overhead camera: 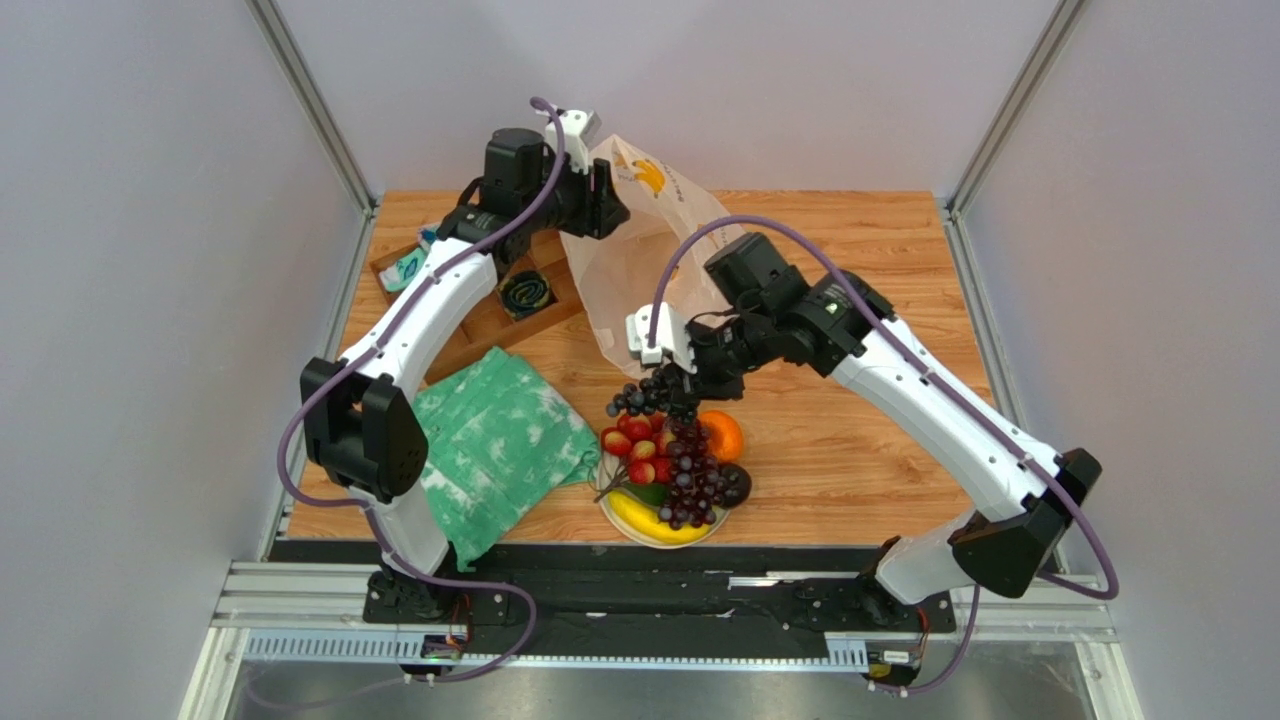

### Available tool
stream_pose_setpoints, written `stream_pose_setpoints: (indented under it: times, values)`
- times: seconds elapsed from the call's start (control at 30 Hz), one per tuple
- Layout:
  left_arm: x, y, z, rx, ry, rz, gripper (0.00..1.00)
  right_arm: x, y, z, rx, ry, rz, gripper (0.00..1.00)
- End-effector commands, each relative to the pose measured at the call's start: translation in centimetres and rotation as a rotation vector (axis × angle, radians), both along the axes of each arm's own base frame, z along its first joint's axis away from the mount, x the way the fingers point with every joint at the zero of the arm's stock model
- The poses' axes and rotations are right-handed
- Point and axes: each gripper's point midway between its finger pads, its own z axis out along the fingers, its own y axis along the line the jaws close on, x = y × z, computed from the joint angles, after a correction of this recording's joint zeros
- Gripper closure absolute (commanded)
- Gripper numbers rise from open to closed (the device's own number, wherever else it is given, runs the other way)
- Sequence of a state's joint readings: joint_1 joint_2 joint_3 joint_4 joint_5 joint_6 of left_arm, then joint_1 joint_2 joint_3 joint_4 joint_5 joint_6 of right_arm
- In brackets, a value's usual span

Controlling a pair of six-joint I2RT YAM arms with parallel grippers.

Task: Take the fake fruits out of the plastic bag

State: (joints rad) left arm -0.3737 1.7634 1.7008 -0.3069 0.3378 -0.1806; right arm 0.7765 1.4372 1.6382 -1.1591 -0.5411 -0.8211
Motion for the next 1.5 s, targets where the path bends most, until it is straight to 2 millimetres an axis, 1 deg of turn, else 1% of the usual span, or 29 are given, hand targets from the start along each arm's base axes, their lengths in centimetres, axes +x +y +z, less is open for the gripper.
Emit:
stream_pose_setpoints:
  times: [0.0,0.03,0.07,0.1,0.13,0.2,0.23,0.27,0.33,0.37,0.43,0.5,0.53,0.57,0.7,0.83,0.97,1.1,1.4,1.47]
  values:
    - [-2.1,0.3,4.5,-0.064,-0.081,-0.005,0.43,-0.2,1.0,-2.3,-0.102,-0.084,0.126,1.00]
    - [-2.3,0.4,4.0,-0.062,-0.071,-0.006,0.43,-0.2,1.2,-3.1,-0.125,-0.087,0.144,1.00]
    - [-2.5,0.5,4.5,-0.069,-0.084,-0.006,0.43,-0.3,1.5,-3.5,-0.140,-0.095,0.155,1.00]
    - [-2.8,0.5,4.6,-0.068,-0.087,-0.006,0.43,0.2,1.5,-4.4,-0.170,-0.094,0.147,1.00]
    - [-3.0,0.6,4.4,-0.066,-0.085,-0.007,0.43,0.6,1.8,-4.6,-0.174,-0.105,0.144,1.00]
    - [-3.7,0.8,5.0,-0.065,-0.101,-0.018,0.43,1.4,2.1,-5.1,-0.192,-0.115,0.122,1.00]
    - [-3.9,0.9,4.8,-0.061,-0.101,-0.023,0.43,1.8,2.3,-5.3,-0.195,-0.123,0.116,1.00]
    - [-4.3,1.0,5.4,-0.066,-0.115,-0.028,0.42,2.1,2.4,-5.6,-0.209,-0.134,0.117,1.00]
    - [-4.8,1.0,4.9,-0.067,-0.106,-0.035,0.42,2.5,2.6,-6.5,-0.227,-0.135,0.126,1.00]
    - [-5.1,1.2,5.4,-0.074,-0.119,-0.034,0.42,2.5,2.8,-6.8,-0.227,-0.134,0.130,1.00]
    - [-5.6,1.3,5.0,-0.070,-0.115,-0.040,0.42,2.2,3.3,-7.4,-0.232,-0.129,0.150,1.00]
    - [-6.1,1.4,5.2,-0.072,-0.121,-0.045,0.42,2.1,3.5,-8.3,-0.258,-0.131,0.157,1.00]
    - [-6.3,1.4,4.8,-0.070,-0.114,-0.048,0.42,1.5,3.6,-8.8,-0.277,-0.122,0.174,1.00]
    - [-6.6,1.4,5.0,-0.076,-0.120,-0.053,0.42,1.4,3.5,-9.5,-0.301,-0.109,0.181,1.00]
    - [-7.2,1.3,4.9,-0.089,-0.114,-0.068,0.42,-0.4,2.8,-11.3,-0.363,-0.061,0.228,1.00]
    - [-7.4,1.4,5.2,-0.090,-0.122,-0.072,0.42,-1.2,2.5,-12.0,-0.378,-0.056,0.250,0.99]
    - [-7.4,1.2,5.0,-0.094,-0.113,-0.078,0.42,-1.5,2.3,-12.1,-0.394,-0.058,0.263,0.98]
    - [-7.4,1.0,4.9,-0.103,-0.107,-0.086,0.42,-2.0,1.6,-12.3,-0.429,-0.049,0.293,0.96]
    - [-7.3,1.0,4.7,-0.097,-0.106,-0.086,0.42,-2.4,0.6,-12.6,-0.464,-0.039,0.324,0.94]
    - [-7.2,1.0,4.5,-0.096,-0.103,-0.086,0.42,-2.3,0.5,-12.5,-0.469,-0.047,0.317,0.91]
